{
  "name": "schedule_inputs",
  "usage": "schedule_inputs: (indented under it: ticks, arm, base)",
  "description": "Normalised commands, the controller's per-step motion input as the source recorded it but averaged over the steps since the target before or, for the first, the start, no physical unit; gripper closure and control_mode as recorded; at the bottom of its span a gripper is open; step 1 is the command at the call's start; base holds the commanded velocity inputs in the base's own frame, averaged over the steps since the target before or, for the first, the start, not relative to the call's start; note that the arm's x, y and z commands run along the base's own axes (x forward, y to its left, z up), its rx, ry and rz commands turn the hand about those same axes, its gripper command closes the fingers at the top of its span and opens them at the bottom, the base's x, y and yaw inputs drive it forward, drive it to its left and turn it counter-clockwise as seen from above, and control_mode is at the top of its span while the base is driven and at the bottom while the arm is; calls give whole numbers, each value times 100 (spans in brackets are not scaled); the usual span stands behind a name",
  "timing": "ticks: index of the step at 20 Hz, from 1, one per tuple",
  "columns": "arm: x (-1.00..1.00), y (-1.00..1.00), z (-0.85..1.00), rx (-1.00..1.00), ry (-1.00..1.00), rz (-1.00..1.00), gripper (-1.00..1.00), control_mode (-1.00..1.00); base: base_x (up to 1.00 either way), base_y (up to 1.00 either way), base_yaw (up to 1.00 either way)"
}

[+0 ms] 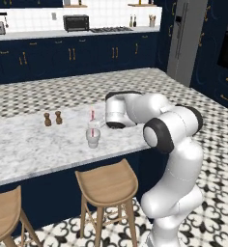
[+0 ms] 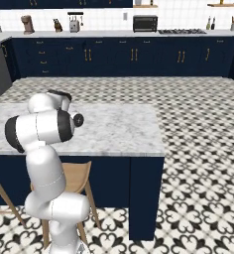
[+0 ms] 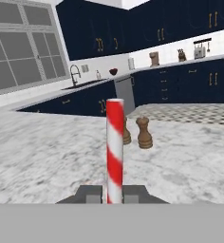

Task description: Take a straw from the drawer in front and place it inside the glass cup on the dining counter.

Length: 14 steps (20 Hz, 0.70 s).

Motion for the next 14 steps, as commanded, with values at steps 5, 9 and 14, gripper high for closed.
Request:
schedule_inputs:
  ticks: [5, 9, 14]
  arm:
    - [3, 0, -8, -1, 0, 0, 100, -100]
    - [4, 0, -15, -3, 0, 0, -100, -100]
    - [-1, 0, -1, -3, 0, 0, -100, -100]
  base:
    - [0, 0, 0]
    - [0, 0, 0]
    - [0, 0, 0]
